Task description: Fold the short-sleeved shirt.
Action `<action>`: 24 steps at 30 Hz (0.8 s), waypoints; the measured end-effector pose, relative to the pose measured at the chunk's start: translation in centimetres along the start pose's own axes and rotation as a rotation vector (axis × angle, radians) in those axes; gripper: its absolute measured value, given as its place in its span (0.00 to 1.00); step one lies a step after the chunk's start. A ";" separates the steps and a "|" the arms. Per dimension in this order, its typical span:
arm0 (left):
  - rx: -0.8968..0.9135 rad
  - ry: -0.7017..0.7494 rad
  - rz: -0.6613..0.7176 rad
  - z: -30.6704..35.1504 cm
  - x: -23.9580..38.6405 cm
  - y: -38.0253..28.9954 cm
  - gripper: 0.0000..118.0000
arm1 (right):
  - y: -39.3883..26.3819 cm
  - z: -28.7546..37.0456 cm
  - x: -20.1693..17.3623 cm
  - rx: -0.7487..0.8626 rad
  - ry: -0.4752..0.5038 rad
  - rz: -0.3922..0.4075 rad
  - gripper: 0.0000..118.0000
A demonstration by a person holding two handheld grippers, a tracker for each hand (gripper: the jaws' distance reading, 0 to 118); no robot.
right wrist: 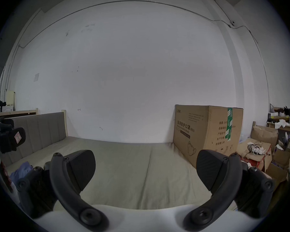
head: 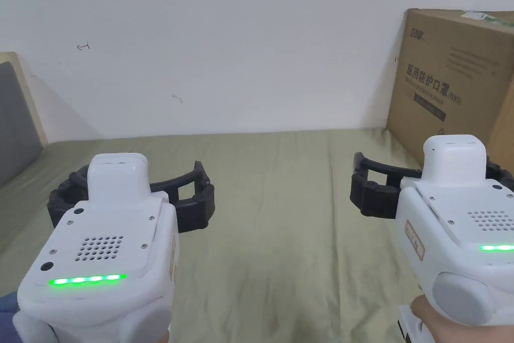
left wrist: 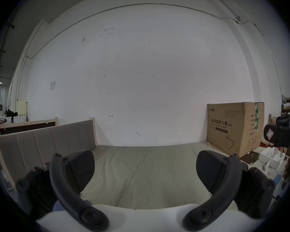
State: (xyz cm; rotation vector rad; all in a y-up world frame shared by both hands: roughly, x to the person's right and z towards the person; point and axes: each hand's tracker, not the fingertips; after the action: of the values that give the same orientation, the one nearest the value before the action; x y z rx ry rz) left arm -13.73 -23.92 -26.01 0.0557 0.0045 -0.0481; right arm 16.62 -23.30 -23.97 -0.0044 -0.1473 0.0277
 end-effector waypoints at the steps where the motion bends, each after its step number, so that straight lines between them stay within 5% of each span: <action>1: 0.002 -0.006 0.010 0.1 -0.2 0.1 1.00 | 0.0 -0.1 0.0 -0.003 0.004 0.001 1.00; 11: -0.005 0.015 0.005 -0.1 -0.5 0.2 1.00 | 0.2 -0.3 0.2 -0.022 0.021 -0.063 1.00; 16: -0.015 0.020 0.033 -0.2 -0.7 0.1 1.00 | 0.1 0.1 0.1 -0.008 -0.049 -0.059 1.00; 19: -0.024 0.023 0.032 -0.3 -0.8 -0.2 0.98 | 0.1 0.0 0.2 -0.021 -0.041 -0.056 0.93; 20: -0.029 0.018 0.033 -0.3 -0.9 -0.2 0.89 | 0.1 0.0 0.3 -0.026 -0.036 -0.051 0.75; 21: -0.044 0.013 0.030 -0.3 -0.9 -0.2 0.73 | 0.0 0.0 0.3 -0.025 -0.026 -0.046 0.45; 22: -0.068 0.003 0.020 -0.3 -0.8 -0.3 0.42 | -0.1 0.0 0.2 -0.022 -0.021 -0.040 0.06; 23: -0.089 -0.015 0.008 -0.4 -0.8 -0.3 0.00 | -0.2 0.1 0.1 -0.021 -0.022 -0.031 0.00; 24: -0.116 -0.030 -0.009 -0.6 -0.7 -0.4 0.00 | -0.2 -0.1 0.0 -0.033 -0.017 -0.019 0.00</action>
State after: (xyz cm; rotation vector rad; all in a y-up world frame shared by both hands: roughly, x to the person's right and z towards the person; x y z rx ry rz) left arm -14.41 -24.22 -26.64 -0.0610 -0.0222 -0.0573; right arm 16.69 -23.53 -24.10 -0.0358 -0.1644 0.0060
